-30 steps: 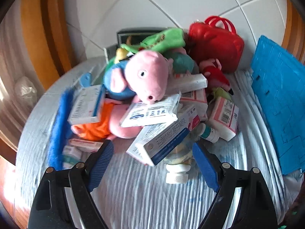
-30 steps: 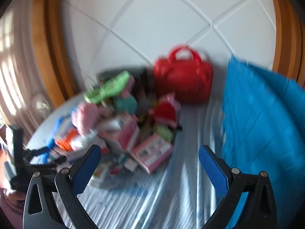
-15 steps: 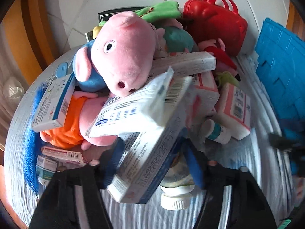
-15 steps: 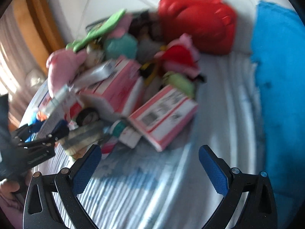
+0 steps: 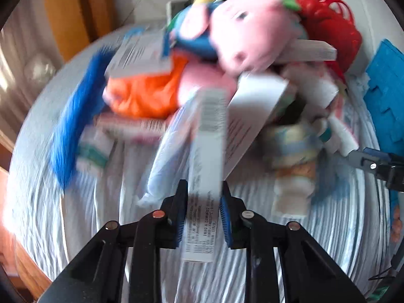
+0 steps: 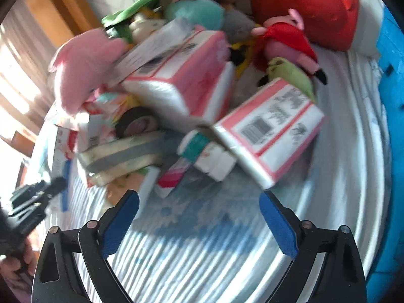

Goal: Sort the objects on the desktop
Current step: 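Grasp the white medicine box with the left tool while the right tool grasps the white bottle, then carry the white bottle into the blue bin and open the right tool while the left tool holds the box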

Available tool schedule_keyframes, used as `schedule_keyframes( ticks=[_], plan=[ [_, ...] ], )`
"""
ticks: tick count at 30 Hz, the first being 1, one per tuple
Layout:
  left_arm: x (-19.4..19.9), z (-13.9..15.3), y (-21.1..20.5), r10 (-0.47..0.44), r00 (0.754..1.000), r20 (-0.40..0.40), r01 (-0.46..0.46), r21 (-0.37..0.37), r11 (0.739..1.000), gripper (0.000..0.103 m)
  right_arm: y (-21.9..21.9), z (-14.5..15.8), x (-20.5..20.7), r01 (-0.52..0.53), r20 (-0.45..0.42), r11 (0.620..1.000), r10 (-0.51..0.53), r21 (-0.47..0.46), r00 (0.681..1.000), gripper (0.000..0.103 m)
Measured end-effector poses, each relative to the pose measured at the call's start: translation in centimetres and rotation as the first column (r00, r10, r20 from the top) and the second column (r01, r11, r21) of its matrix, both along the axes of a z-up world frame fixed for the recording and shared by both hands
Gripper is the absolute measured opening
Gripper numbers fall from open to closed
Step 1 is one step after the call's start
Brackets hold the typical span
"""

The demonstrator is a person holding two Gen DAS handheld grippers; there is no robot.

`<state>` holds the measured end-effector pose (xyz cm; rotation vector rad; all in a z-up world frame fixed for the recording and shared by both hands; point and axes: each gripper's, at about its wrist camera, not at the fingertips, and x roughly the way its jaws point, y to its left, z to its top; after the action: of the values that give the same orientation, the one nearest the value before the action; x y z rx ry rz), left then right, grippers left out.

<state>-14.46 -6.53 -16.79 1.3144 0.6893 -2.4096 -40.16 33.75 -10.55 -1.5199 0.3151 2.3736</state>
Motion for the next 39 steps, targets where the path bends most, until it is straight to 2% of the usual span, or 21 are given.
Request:
schedule_keyframes(
  ticks=[4, 8, 11, 12, 13, 15, 17, 19, 20, 21, 23, 27, 29, 33, 36, 39],
  plan=[
    [1.0, -1.2, -1.0, 0.032, 0.999, -0.009, -0.032, 0.014, 0.999, 0.023, -2.3, -0.2, -0.8, -0.038, 0.020, 0.999, 0.038, -0.003, 0.999, 0.077],
    [0.6, -1.7, -1.2, 0.024, 1.000, -0.012, -0.023, 0.016, 1.000, 0.023, -3.5, -1.5, -1.6, -0.012, 0.046, 0.998, 0.014, -0.054, 0.999, 0.077],
    [0.7, -2.7, -2.3, 0.035, 0.999, -0.013, -0.034, 0.105, 0.994, 0.023, -4.8, -2.6, -2.4, -0.020, 0.070, 0.998, 0.025, -0.067, 0.997, 0.078],
    [0.6, -3.1, -2.9, 0.042, 0.999, -0.014, -0.040, 0.146, 0.988, 0.023, -5.0, -2.9, -2.7, -0.017, 0.074, 0.997, 0.023, -0.075, 0.997, 0.082],
    [0.6, -3.4, -3.3, 0.048, 0.999, -0.016, -0.045, 0.174, 0.984, 0.023, -5.2, -3.3, -3.0, -0.012, 0.078, 0.997, 0.018, -0.082, 0.997, 0.093],
    [0.2, -3.7, -3.9, 0.054, 0.998, -0.016, -0.050, 0.192, 0.980, 0.023, -5.2, -4.3, -4.0, 0.003, 0.088, 0.997, 0.004, -0.078, 0.996, 0.102],
    [-0.2, -3.4, -3.9, 0.047, 0.999, -0.024, -0.043, 0.147, 0.988, 0.023, -5.3, -5.1, -4.4, 0.015, 0.103, 0.998, -0.009, -0.061, 0.995, 0.101],
    [-0.5, -3.2, -3.5, 0.032, 0.999, 0.005, -0.033, 0.087, 0.996, 0.023, -5.2, -5.5, -4.4, 0.022, 0.115, 0.997, -0.013, -0.077, 0.993, 0.069],
    [-0.5, -3.1, -3.3, 0.024, 1.000, 0.018, -0.025, 0.072, 0.997, 0.023, -5.2, -5.6, -4.3, 0.022, 0.115, 0.995, -0.011, -0.096, 0.993, 0.058],
    [-0.5, -3.1, -3.1, 0.018, 0.999, 0.034, -0.020, 0.064, 0.998, 0.023, -5.4, -5.5, -4.1, 0.021, 0.131, 0.997, -0.012, -0.071, 0.991, 0.055],
    [-0.4, -3.3, -2.9, 0.032, 0.996, 0.086, -0.038, 0.066, 0.997, 0.023, -5.8, -5.2, -3.3, -0.006, 0.172, 1.000, 0.005, 0.001, 0.985, 0.054],
    [0.4, -3.8, -2.4, 0.005, 0.986, 0.166, -0.021, 0.100, 0.995, 0.023, -5.1, -4.9, -1.4, 0.038, 0.254, 0.999, -0.044, 0.029, 0.966, 0.054],
    [0.7, -3.9, -2.3, 0.003, 0.986, 0.169, -0.023, 0.119, 0.993, 0.023, -4.4, -4.8, -0.5, 0.048, 0.274, 0.999, -0.050, 0.015, 0.960, 0.054],
    [1.1, -3.4, -1.5, 0.000, 0.986, 0.164, -0.017, 0.101, 0.995, 0.023, -3.4, -5.1, -0.4, 0.075, 0.237, 0.997, -0.073, -0.002, 0.969, 0.060],
    [1.8, -2.3, -0.5, 0.001, 0.989, 0.149, -0.011, 0.070, 0.997, 0.023, -3.0, -5.9, -0.1, 0.099, 0.243, 0.995, -0.091, -0.021, 0.966, 0.054],
    [2.9, -0.5, 0.1, 0.014, 0.994, 0.109, -0.018, 0.038, 0.999, 0.023, -4.1, -4.4, 1.2, 0.066, 0.222, 0.997, -0.072, 0.033, 0.972, 0.054]
  ],
)
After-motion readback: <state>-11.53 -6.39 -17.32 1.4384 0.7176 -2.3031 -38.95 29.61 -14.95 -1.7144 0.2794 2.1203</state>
